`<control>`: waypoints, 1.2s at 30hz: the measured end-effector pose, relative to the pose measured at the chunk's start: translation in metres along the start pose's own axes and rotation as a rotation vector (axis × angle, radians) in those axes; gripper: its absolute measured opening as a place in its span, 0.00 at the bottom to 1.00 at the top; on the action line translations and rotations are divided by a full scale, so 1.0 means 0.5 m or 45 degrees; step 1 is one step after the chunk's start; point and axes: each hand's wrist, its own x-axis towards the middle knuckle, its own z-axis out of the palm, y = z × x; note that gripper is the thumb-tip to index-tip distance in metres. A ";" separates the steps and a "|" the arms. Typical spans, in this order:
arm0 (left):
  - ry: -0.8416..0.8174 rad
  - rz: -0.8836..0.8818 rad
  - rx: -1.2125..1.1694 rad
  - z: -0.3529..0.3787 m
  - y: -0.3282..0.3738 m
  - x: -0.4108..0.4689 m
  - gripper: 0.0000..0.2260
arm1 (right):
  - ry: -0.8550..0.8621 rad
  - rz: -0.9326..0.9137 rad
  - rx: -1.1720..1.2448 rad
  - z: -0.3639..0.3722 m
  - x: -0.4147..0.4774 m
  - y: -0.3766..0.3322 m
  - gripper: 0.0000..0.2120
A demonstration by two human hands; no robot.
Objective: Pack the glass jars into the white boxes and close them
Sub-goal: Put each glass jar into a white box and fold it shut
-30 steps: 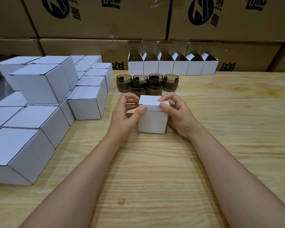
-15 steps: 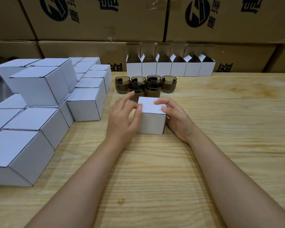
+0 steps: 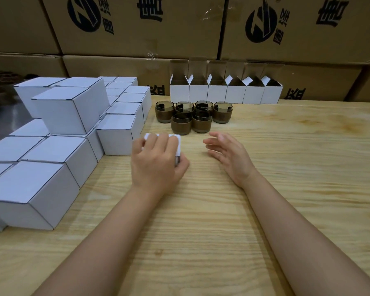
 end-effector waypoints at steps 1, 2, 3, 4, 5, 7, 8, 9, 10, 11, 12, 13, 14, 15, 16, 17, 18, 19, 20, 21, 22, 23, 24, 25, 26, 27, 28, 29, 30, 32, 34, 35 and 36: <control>0.007 0.008 0.040 -0.006 -0.018 -0.005 0.07 | -0.016 -0.010 -0.034 0.000 0.000 0.001 0.10; 0.017 0.024 0.078 -0.014 -0.036 -0.012 0.07 | -0.029 -0.017 -0.054 -0.001 0.000 0.000 0.10; 0.027 0.042 0.115 -0.022 -0.055 -0.021 0.07 | -0.036 -0.022 -0.063 -0.002 -0.001 0.000 0.10; 0.031 0.057 0.155 -0.031 -0.075 -0.031 0.07 | -0.041 -0.025 -0.065 -0.002 -0.001 -0.001 0.10; 0.029 0.062 0.198 -0.039 -0.096 -0.042 0.07 | -0.044 -0.025 -0.068 -0.002 -0.001 -0.001 0.10; 0.001 0.018 0.276 -0.051 -0.138 -0.060 0.09 | -0.043 -0.028 -0.078 -0.001 -0.001 0.000 0.10; -0.026 -0.024 0.297 -0.054 -0.154 -0.065 0.10 | -0.039 -0.027 -0.083 0.000 -0.001 0.002 0.10; -0.057 -0.064 0.303 -0.056 -0.165 -0.068 0.10 | -0.035 -0.025 -0.086 0.001 -0.001 0.002 0.10; -0.087 -0.092 0.299 -0.055 -0.170 -0.069 0.11 | -0.028 -0.024 -0.087 0.002 -0.001 0.002 0.10; -0.114 -0.103 0.288 -0.053 -0.170 -0.069 0.12 | -0.021 -0.023 -0.088 0.002 -0.001 0.002 0.10; -0.140 -0.104 0.272 -0.049 -0.166 -0.067 0.12 | -0.015 -0.023 -0.089 0.002 -0.001 0.001 0.10; -0.167 -0.104 0.251 -0.044 -0.161 -0.063 0.13 | -0.011 -0.022 -0.089 0.002 -0.001 0.001 0.11; -0.194 -0.111 0.230 -0.039 -0.156 -0.058 0.13 | -0.009 -0.020 -0.088 0.002 -0.001 0.001 0.11; -0.221 -0.124 0.213 -0.034 -0.152 -0.052 0.13 | -0.007 -0.018 -0.088 0.002 -0.001 0.001 0.11; -0.246 -0.143 0.197 -0.029 -0.148 -0.046 0.13 | -0.006 -0.018 -0.090 0.002 -0.001 0.001 0.11; -0.267 -0.163 0.171 -0.025 -0.144 -0.042 0.12 | -0.007 -0.017 -0.092 0.002 -0.001 0.002 0.11; -0.279 -0.184 0.130 -0.022 -0.141 -0.039 0.11 | -0.009 -0.017 -0.094 0.002 0.000 0.003 0.11; -0.281 -0.204 0.081 -0.019 -0.139 -0.038 0.09 | -0.012 -0.019 -0.094 0.002 0.000 0.003 0.11; -0.275 -0.220 0.037 -0.017 -0.137 -0.040 0.09 | -0.016 -0.019 -0.091 0.002 0.001 0.003 0.11; -0.269 -0.227 0.011 -0.016 -0.138 -0.042 0.09 | -0.020 -0.017 -0.087 0.001 0.002 0.003 0.10; -0.266 -0.228 -0.002 -0.015 -0.139 -0.045 0.11 | -0.023 -0.015 -0.084 0.001 0.002 0.003 0.10; -0.270 -0.233 -0.010 -0.013 -0.141 -0.046 0.12 | -0.027 -0.012 -0.084 0.001 0.003 0.003 0.10; -0.283 -0.251 -0.020 -0.012 -0.143 -0.047 0.12 | -0.032 -0.012 -0.085 0.000 0.003 0.003 0.10; -0.301 -0.279 -0.032 -0.008 -0.145 -0.046 0.12 | -0.036 -0.012 -0.087 0.000 0.003 0.003 0.10; -0.320 -0.310 -0.042 -0.004 -0.147 -0.045 0.11 | -0.038 -0.013 -0.087 0.001 0.002 0.003 0.10; -0.337 -0.338 -0.049 0.001 -0.150 -0.043 0.10 | -0.039 -0.015 -0.087 0.001 0.002 0.003 0.10; -0.360 -0.364 -0.054 0.007 -0.153 -0.041 0.09 | -0.037 -0.016 -0.087 0.001 0.002 0.003 0.10; -0.387 -0.387 -0.062 0.013 -0.156 -0.037 0.09 | -0.035 -0.016 -0.087 0.001 0.002 0.002 0.10; -0.417 -0.407 -0.070 0.019 -0.159 -0.033 0.09 | -0.034 -0.016 -0.088 0.001 0.001 0.002 0.10; -0.484 -0.424 -0.071 0.034 -0.165 -0.023 0.08 | -0.035 -0.015 -0.085 0.001 0.002 0.002 0.10; -0.562 -0.430 -0.073 0.052 -0.170 -0.013 0.11 | -0.038 -0.014 -0.085 0.002 0.003 0.001 0.10; -0.607 -0.435 -0.087 0.061 -0.173 -0.006 0.12 | -0.041 -0.013 -0.083 0.002 0.003 0.001 0.10; -0.655 -0.438 -0.105 0.069 -0.174 0.001 0.12 | -0.042 -0.010 -0.080 0.002 0.004 0.001 0.10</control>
